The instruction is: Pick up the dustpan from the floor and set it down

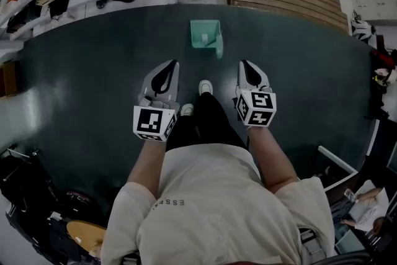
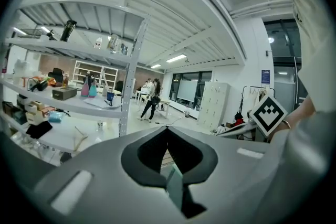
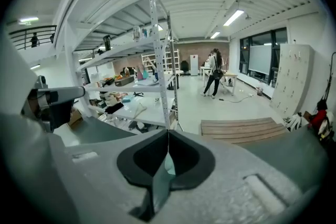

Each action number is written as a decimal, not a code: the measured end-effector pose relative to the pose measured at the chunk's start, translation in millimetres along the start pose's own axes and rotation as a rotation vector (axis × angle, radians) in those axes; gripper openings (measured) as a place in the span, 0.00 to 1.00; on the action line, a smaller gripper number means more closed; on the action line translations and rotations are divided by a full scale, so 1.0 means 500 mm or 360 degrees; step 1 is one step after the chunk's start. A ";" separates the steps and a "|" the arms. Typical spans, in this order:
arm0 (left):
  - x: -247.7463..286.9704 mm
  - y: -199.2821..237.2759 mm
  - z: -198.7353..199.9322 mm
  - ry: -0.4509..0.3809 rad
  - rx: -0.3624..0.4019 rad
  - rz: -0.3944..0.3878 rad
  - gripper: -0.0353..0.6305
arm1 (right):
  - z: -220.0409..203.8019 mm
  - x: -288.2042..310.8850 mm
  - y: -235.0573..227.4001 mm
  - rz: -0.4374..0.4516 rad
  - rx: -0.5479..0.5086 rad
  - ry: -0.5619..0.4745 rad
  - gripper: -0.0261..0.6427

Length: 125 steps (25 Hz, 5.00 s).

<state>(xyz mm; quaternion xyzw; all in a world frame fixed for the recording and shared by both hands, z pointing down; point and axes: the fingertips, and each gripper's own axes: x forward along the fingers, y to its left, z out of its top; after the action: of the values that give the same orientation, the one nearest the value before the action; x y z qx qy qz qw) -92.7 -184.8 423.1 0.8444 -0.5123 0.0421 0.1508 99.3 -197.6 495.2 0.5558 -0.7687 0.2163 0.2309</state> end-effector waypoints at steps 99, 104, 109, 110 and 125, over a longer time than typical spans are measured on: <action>0.146 0.145 -0.082 -0.0003 -0.0203 0.0189 0.07 | -0.135 0.294 -0.128 -0.0133 0.0106 0.0472 0.16; 0.200 0.165 -0.137 0.0023 -0.0270 0.0238 0.07 | -0.204 0.394 -0.145 -0.0124 0.0118 0.0596 0.16; 0.235 0.182 -0.196 0.0106 -0.0305 0.0236 0.07 | -0.247 0.451 -0.145 -0.0175 0.0139 0.0646 0.16; 0.240 0.185 -0.206 0.0125 -0.0316 0.0234 0.07 | -0.254 0.459 -0.142 -0.0183 0.0138 0.0651 0.16; 0.236 0.142 -0.243 0.0178 -0.0371 0.0185 0.07 | -0.243 0.431 -0.106 -0.0135 0.0309 0.0570 0.45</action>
<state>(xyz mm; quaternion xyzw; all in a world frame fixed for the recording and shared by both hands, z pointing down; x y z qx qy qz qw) -89.4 -279.7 580.4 0.7865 -0.5524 0.0380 0.2735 104.5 -304.0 724.7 0.5599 -0.6668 0.3750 0.3182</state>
